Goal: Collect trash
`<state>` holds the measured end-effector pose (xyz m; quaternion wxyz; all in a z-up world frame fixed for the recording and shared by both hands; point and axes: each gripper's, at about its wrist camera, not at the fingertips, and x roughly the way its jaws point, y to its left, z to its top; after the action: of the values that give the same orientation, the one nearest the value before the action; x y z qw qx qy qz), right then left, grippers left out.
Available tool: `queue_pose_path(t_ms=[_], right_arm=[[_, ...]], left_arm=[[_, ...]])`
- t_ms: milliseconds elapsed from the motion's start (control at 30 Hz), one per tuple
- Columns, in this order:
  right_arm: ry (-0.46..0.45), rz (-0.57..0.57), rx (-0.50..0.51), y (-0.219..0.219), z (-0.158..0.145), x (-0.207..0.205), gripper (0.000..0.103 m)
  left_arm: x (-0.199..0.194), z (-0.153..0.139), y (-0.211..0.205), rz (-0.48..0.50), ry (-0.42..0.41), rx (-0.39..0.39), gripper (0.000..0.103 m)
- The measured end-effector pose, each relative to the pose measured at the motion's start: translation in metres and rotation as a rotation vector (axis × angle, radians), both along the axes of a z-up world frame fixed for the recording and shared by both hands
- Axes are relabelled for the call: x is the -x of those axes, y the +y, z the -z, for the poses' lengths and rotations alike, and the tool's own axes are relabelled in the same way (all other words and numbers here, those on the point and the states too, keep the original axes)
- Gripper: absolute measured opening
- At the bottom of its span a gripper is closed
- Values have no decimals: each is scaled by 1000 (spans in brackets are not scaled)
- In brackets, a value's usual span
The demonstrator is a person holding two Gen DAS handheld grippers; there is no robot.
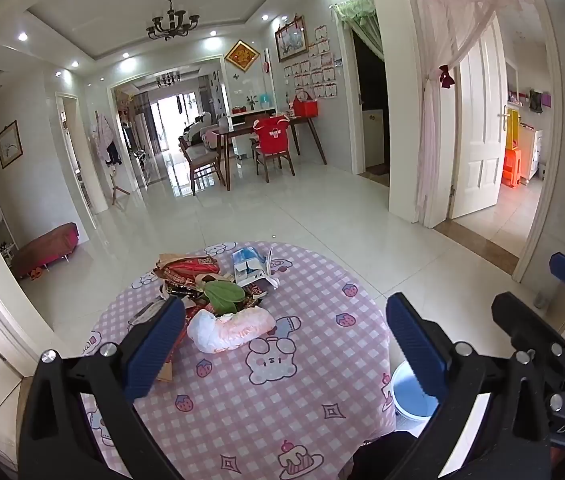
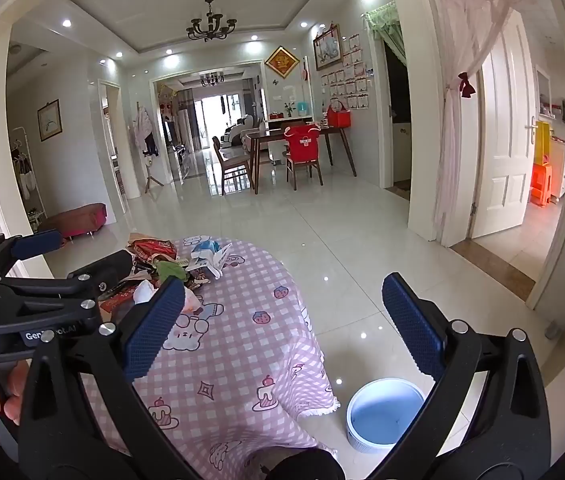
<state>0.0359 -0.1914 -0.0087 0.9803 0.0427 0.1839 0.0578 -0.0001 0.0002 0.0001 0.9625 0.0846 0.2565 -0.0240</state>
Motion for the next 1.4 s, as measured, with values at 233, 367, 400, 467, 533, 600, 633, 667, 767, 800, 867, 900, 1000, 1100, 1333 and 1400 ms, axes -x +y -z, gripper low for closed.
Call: queue_pose_path(t_ms=[233, 367, 400, 467, 533, 600, 633, 667, 767, 800, 867, 900, 1000, 1100, 1333, 1400], right_arm=[[5, 0, 7, 0, 0, 0, 97], [4, 1, 5, 0, 0, 0, 97], [5, 0, 4, 0, 0, 0, 97], [7, -1, 4, 1, 1, 0, 97], [8, 0, 6, 1, 1, 0, 97], [10, -1, 6, 3, 0, 0, 97], [9, -1, 6, 3, 0, 0, 97], [9, 0, 6, 4, 0, 0, 97], [10, -1, 6, 3, 0, 0, 97], [10, -2, 6, 4, 0, 0, 97], [12, -3, 6, 4, 0, 0, 97], [10, -2, 5, 3, 0, 0, 97], [11, -3, 6, 3, 0, 0, 97], [12, -3, 5, 1, 2, 2, 97], [14, -4, 4, 1, 2, 3, 97], [14, -3, 4, 1, -1, 0, 97]], left_arm=[[0, 0, 1, 0, 3, 1, 99], [0, 0, 0, 0, 2, 1, 99], [0, 0, 0, 1, 3, 2, 99], [0, 0, 0, 2, 6, 0, 99], [0, 0, 0, 3, 7, 0, 99], [1, 2, -1, 5, 9, 2, 99], [1, 3, 0, 5, 9, 2, 99], [1, 3, 0, 4, 9, 1, 99], [0, 4, 0, 5, 9, 2, 99], [0, 5, 0, 6, 10, 2, 99], [0, 4, 0, 5, 10, 1, 99], [0, 5, 0, 5, 11, 2, 99], [0, 5, 0, 5, 11, 2, 99], [-2, 7, 1, 6, 12, 2, 99], [-3, 12, 2, 6, 14, 1, 99], [-3, 14, 2, 6, 15, 0, 99]])
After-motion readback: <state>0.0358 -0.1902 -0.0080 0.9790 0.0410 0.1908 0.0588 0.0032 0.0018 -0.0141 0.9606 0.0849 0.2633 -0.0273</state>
